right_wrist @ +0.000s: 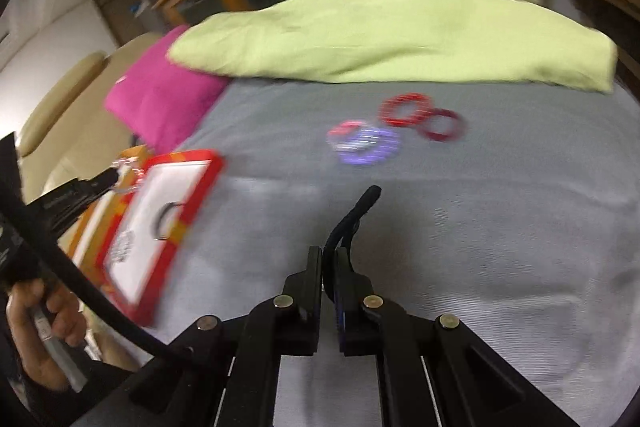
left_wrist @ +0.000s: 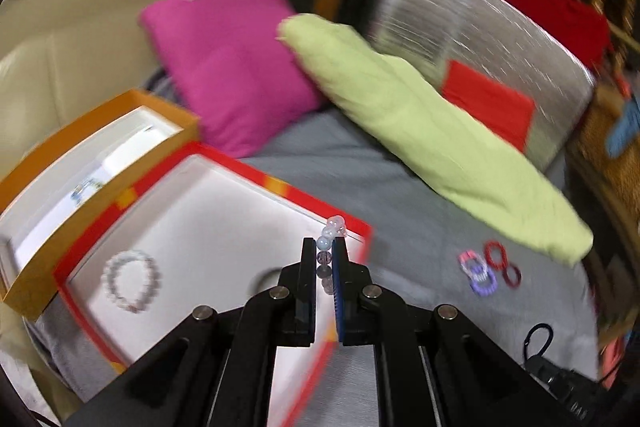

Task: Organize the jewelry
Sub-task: 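Carry both items to the red box and release them inside, then move both open tools back over the remaining bracelets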

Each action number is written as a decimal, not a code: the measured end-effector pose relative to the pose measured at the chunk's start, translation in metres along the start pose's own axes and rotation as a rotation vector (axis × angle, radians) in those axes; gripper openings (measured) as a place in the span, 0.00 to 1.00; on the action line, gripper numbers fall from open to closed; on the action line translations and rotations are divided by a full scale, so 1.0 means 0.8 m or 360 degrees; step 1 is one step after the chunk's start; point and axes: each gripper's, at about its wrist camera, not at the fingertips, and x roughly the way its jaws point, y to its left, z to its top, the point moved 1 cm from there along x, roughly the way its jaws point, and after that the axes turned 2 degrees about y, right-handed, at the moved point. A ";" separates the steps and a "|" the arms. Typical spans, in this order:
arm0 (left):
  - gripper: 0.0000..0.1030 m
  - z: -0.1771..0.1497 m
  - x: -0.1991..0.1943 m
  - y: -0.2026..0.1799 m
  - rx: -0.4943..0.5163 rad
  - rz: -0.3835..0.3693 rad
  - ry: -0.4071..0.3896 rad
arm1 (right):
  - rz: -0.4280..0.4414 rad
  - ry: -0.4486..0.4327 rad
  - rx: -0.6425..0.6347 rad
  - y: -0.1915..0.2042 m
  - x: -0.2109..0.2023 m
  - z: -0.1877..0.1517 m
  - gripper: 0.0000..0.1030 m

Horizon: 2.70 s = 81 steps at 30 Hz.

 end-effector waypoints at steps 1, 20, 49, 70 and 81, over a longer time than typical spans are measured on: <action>0.07 0.005 0.001 0.015 -0.0063 0.0013 -0.0001 | 0.0030 -0.0003 -0.0042 0.023 0.003 0.009 0.06; 0.07 0.022 0.038 0.119 -0.0446 0.0143 0.0097 | 0.0087 0.0315 -0.0463 0.236 0.191 0.091 0.06; 0.07 0.013 0.072 0.120 -0.0404 0.0377 0.0218 | 0.0051 0.0344 -0.0284 0.201 0.226 0.104 0.53; 0.66 0.017 0.015 0.076 -0.0327 0.0395 -0.0139 | -0.0206 0.0170 -0.0054 0.024 0.066 0.032 0.74; 0.70 -0.023 0.032 -0.074 0.0198 0.0202 -0.0112 | -0.0385 0.0164 0.0273 -0.137 -0.003 -0.048 0.74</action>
